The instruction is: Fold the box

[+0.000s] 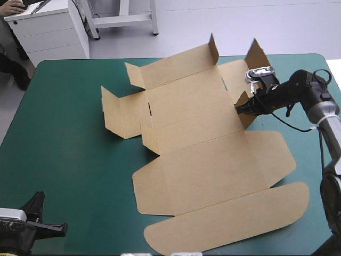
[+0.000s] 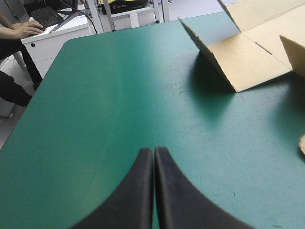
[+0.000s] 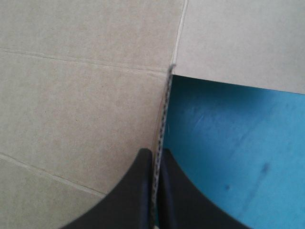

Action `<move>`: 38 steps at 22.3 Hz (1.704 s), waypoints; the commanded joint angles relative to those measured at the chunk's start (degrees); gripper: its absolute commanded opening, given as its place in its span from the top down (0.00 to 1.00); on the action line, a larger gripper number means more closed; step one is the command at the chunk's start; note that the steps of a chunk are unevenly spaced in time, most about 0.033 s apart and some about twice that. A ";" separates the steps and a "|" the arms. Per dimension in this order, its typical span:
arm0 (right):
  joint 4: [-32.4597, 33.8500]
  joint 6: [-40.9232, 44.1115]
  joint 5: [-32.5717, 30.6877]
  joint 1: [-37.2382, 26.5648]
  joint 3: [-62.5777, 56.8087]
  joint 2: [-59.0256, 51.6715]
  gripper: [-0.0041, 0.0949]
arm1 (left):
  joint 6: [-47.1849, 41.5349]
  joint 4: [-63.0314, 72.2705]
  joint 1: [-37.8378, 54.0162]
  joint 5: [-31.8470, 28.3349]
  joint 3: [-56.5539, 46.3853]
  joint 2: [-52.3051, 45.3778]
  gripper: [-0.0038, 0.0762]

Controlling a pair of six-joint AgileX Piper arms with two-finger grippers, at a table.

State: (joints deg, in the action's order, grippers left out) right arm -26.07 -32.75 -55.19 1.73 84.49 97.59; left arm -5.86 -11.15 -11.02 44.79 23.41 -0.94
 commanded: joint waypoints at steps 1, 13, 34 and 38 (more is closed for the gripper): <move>-0.28 -6.75 -3.83 1.92 10.04 2.14 0.96 | -0.29 -0.31 -0.24 -4.29 1.59 -0.69 0.96; 15.74 -24.12 -8.47 19.67 26.74 14.65 0.96 | -0.29 0.60 -0.24 -4.40 1.59 -0.69 0.96; 8.91 -29.60 3.94 29.45 29.18 16.14 0.17 | -0.29 0.60 -0.24 -4.40 1.59 -0.69 0.96; 19.58 -4.04 -1.77 29.45 33.67 12.35 0.38 | -0.29 0.60 -0.24 -4.40 1.59 -0.69 0.96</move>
State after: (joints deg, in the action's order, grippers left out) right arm -11.27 -47.97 -56.12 31.34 114.59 115.88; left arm -5.86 -10.43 -11.02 44.79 23.41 -0.94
